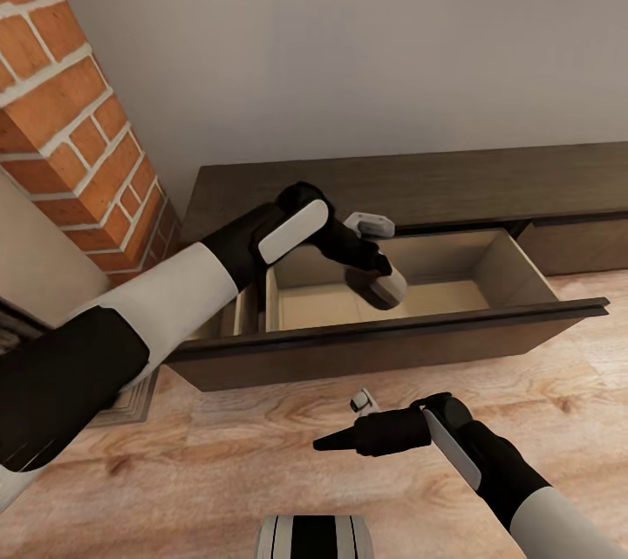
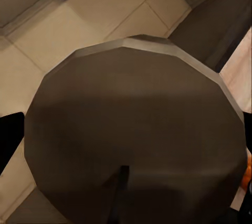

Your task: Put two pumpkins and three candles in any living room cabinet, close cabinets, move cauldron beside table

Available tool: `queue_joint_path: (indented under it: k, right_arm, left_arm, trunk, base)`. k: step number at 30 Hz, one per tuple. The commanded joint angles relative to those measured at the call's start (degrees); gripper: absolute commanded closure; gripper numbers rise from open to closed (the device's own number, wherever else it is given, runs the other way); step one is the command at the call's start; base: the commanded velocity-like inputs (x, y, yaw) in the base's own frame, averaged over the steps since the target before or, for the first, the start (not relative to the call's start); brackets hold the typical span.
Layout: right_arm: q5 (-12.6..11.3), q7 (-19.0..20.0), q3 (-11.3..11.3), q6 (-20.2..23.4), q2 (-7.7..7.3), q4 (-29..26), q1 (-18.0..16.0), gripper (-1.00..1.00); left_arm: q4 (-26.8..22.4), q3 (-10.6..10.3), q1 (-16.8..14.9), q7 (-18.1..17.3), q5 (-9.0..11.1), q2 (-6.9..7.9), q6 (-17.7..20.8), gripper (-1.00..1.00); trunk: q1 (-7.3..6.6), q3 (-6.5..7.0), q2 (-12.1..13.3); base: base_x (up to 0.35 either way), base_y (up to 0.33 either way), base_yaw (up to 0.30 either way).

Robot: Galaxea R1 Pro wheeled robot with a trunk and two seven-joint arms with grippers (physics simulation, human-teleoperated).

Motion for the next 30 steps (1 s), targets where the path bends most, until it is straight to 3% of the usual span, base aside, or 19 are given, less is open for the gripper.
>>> queue_joint_path:
  k: [1,7,12,16,22,25,30]
  right_arm:
    - [-0.30,-0.04,0.14,0.32,-0.04,-0.01,-0.05,-1.00]
    - [-0.30,0.11,0.14,0.32,-0.06,-0.01,-0.05,-1.00]
    - [-0.30,0.35,0.14,0.32,-0.07,-0.01,-0.05,-1.00]
    - [-0.30,0.31,0.14,0.32,-0.02,-0.01,-0.05,-1.00]
    - [-0.30,0.13,0.16,0.24,0.14,-0.01,-0.05,-1.00]
    - [-0.30,0.12,0.15,0.17,0.11,-0.01,-0.05,-1.00]
    - [-0.28,0.08,0.22,0.08,0.10,-0.01,-0.05,-1.00]
  left_arm:
    - [-0.28,-0.21,-0.06,0.32,0.36,0.00,0.10,1.00]
    - [-2.20,-2.49,-0.06,0.39,0.59,0.00,0.05,1.00]
    - [-2.38,-2.79,-0.06,0.56,0.56,0.00,-0.12,1.00]
    - [-2.37,-2.80,-0.06,1.10,0.43,0.00,-0.26,1.00]
    - [-2.40,-2.73,-0.06,4.91,0.62,0.00,-0.42,1.00]
    - [-2.56,-2.64,-0.06,5.97,0.66,0.00,-0.73,1.00]
    - [-2.89,-2.39,-0.06,10.71,0.81,0.00,-1.00,1.00]
  trunk:
    - [-0.01,-0.04,-0.02]
    - [-0.01,-0.04,-0.02]
    - [-0.01,-0.04,-0.02]
    - [0.09,-0.93,-0.07]
    - [0.25,-2.26,-0.15]
    - [0.25,-2.26,-0.15]
    - [0.25,-2.26,-0.15]
  base:
    - [0.000,0.000,0.000]
    - [0.000,0.000,0.000]
    - [0.000,0.000,0.000]
    - [0.000,0.000,0.000]
    - [0.000,0.000,0.000]
    - [0.000,0.000,0.000]
    - [0.000,0.000,0.000]
